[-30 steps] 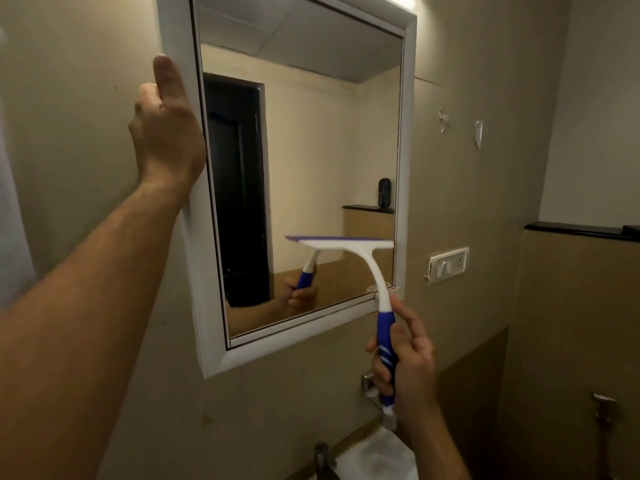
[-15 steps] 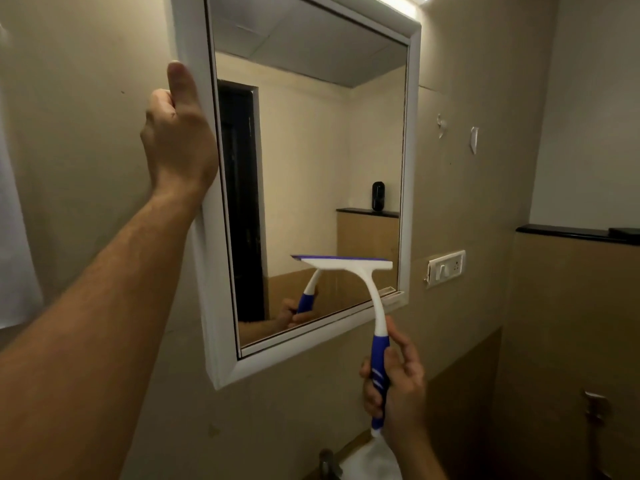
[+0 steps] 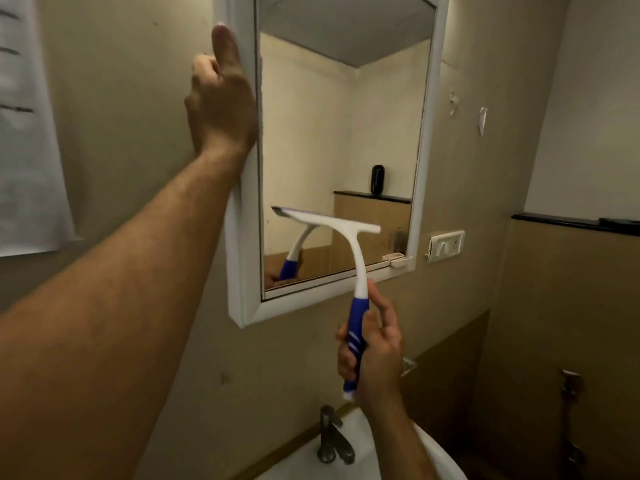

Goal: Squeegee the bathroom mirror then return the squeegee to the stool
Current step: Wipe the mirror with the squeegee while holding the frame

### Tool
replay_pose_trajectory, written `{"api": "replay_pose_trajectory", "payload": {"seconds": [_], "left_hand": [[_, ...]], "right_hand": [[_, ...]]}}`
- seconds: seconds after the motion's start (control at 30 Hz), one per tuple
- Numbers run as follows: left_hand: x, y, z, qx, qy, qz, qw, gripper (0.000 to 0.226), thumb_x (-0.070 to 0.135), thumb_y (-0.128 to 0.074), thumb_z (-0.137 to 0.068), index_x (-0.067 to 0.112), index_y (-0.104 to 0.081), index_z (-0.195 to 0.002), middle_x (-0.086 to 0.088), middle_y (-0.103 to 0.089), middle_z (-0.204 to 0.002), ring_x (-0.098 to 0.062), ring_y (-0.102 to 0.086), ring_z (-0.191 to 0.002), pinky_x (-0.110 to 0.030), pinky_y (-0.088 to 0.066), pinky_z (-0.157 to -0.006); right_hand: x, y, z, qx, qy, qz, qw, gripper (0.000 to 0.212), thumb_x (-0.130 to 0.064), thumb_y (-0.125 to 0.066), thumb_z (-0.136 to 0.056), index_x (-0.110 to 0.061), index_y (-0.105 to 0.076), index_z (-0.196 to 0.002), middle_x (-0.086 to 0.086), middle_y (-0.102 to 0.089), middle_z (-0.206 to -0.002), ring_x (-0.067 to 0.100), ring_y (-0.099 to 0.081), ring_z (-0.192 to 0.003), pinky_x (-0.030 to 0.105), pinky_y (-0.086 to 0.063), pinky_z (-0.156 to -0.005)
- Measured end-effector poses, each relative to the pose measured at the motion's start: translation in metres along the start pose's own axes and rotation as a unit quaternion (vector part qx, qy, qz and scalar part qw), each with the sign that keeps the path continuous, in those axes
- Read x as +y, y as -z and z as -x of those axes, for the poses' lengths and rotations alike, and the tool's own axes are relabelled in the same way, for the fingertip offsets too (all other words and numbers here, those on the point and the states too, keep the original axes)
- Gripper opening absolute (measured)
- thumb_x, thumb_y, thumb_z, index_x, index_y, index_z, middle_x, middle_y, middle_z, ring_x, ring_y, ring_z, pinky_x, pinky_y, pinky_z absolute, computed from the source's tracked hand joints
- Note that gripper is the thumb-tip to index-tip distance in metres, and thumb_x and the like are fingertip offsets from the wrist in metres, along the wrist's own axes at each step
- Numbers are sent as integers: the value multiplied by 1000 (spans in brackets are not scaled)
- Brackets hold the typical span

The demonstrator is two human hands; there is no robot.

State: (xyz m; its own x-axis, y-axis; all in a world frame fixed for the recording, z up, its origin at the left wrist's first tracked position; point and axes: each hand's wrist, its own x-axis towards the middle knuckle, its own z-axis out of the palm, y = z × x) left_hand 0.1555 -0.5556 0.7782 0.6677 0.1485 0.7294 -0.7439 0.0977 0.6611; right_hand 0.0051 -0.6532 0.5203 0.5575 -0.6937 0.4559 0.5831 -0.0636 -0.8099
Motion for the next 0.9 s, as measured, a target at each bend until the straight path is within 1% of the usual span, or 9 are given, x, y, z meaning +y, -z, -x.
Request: {"api": "replay_pose_trajectory", "payload": {"seconds": [0.07,0.23,0.4,0.57,0.67,0.7,0.73,0.77,0.9], "left_hand": [[-4,2,3,6,0,7,1000,58,59,-20,-94,15,-59,-96,-7,-63,-83,-23,-56,-74,-32,-45,-68],[0,3,5,-14,0,-7,1000,47,51,-17,-99,20,-51,-94,8,-49,-71,-4,-48,-64,-20,-38,-53],[-3,4,4,-16,1,14,1000,49,46,-16,-101,14,-53,-95,7,-47,-71,-4,-46,-63,-18,-38,-55],[-7,3,4,-15,-3,9,1000,49,46,-17,-101,15,-55,-99,8,-49,-73,-3,-47,-67,-22,-35,-56],[-7,3,2,-10,-3,2,1000,50,46,-18,-101,14,-55,-98,9,-49,-72,-4,-47,-66,-18,-29,-52],[-7,3,2,-8,-5,0,1000,50,45,-18,-101,13,-56,-99,7,-50,-73,-7,-48,-67,-17,-29,-52],[-7,2,2,-10,-6,-1,1000,50,45,-18,-101,13,-56,-100,7,-50,-73,-6,-48,-67,-17,-28,-52],[-7,2,3,-12,-6,-1,1000,49,45,-18,-101,13,-55,-101,9,-48,-71,-3,-47,-65,-17,-28,-51],[-8,2,3,-20,-3,9,1000,46,43,-18,-102,13,-54,-100,10,-45,-68,-1,-43,-58,-16,-31,-48]], "right_hand": [[-5,-6,4,-4,7,5,1000,33,-41,-43,-87,-50,-61,-113,9,-63,-73,15,-42,-43,24,-34,-37],[-65,-45,-32,-2,106,30,994,33,-35,-40,-98,-45,-55,-125,6,-68,-78,16,-44,-45,25,-36,-38],[-76,-59,-52,-13,101,44,994,31,-34,-37,-101,-46,-55,-124,7,-67,-77,16,-43,-45,24,-36,-40],[-21,-26,-8,-2,54,46,998,34,-54,-48,-84,-52,-60,-115,10,-65,-71,16,-44,-44,25,-36,-38],[-6,-19,6,11,29,50,998,60,-79,-64,-59,-52,-61,-113,11,-65,-70,15,-42,-41,24,-36,-37],[-8,-22,4,14,39,53,998,50,-73,-62,-67,-52,-61,-112,11,-65,-70,15,-42,-40,24,-35,-36],[-15,-26,-1,14,52,52,997,33,-60,-55,-81,-52,-61,-112,11,-65,-71,15,-42,-41,24,-35,-36],[-20,-28,-9,14,71,55,996,27,-47,-46,-91,-51,-61,-113,10,-66,-72,15,-42,-42,24,-35,-37],[-44,-40,-43,4,103,59,993,34,-28,-36,-101,-44,-56,-123,5,-65,-73,16,-43,-44,26,-35,-39]]}}
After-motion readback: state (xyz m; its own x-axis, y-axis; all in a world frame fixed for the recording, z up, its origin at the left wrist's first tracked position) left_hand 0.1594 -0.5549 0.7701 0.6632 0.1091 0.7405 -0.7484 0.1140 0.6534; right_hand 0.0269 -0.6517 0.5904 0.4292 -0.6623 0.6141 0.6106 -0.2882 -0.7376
